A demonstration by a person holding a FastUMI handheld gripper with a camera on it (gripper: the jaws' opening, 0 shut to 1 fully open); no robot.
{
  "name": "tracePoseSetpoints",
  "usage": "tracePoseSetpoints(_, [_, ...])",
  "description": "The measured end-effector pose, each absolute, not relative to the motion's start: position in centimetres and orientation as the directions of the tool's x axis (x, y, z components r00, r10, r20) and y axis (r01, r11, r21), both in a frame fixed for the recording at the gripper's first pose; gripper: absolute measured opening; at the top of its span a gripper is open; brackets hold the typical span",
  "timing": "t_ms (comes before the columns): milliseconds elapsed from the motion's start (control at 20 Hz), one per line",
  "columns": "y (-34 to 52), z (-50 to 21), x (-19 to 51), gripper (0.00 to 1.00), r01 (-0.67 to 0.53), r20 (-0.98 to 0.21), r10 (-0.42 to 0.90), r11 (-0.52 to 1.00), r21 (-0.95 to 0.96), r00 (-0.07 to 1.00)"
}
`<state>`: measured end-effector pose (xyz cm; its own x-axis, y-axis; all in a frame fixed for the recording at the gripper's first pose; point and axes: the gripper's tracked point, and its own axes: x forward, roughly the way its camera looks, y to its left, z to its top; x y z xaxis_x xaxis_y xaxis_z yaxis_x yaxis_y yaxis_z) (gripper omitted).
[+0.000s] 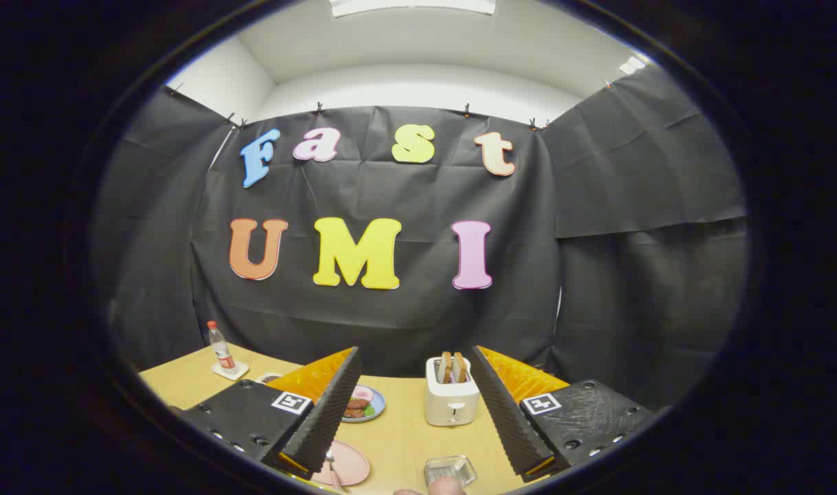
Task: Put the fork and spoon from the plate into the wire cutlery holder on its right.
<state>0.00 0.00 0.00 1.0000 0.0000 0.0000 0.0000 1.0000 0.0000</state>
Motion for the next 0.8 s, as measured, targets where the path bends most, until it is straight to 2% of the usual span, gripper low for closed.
tracePoseSetpoints(800, [1.7,0.5,-1.3,0.95,-0.037,-0.001,0.037,0.999,0.012,0.999])
